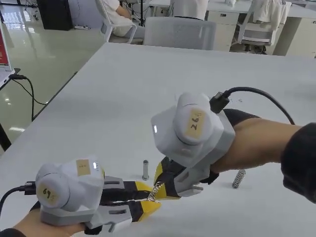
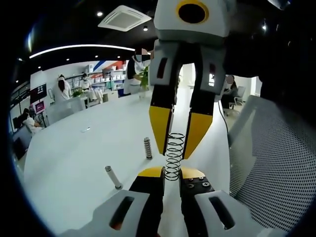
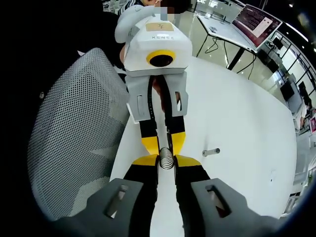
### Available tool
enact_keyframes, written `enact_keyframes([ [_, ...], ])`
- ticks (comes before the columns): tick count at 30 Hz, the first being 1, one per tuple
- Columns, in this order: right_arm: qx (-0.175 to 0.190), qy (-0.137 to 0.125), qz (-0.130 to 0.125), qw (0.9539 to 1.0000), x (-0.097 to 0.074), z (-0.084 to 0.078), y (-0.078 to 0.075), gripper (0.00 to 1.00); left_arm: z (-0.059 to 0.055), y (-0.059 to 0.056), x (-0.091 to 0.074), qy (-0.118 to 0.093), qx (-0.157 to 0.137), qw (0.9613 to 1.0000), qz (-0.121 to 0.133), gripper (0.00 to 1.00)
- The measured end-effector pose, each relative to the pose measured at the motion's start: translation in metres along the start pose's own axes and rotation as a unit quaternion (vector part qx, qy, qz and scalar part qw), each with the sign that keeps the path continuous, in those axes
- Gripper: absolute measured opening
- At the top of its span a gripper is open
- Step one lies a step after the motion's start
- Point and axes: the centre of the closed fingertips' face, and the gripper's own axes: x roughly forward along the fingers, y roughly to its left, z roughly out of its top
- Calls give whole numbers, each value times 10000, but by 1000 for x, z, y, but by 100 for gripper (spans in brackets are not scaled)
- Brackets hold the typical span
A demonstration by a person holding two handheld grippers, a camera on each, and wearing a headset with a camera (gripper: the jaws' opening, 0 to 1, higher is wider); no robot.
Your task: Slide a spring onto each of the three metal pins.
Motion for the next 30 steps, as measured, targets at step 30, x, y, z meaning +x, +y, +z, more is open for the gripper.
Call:
enact_keyframes([
  [30,116,-45,89,9999,0,2,1,13,11,-1,-2,-309,-101,9995,-49,10],
])
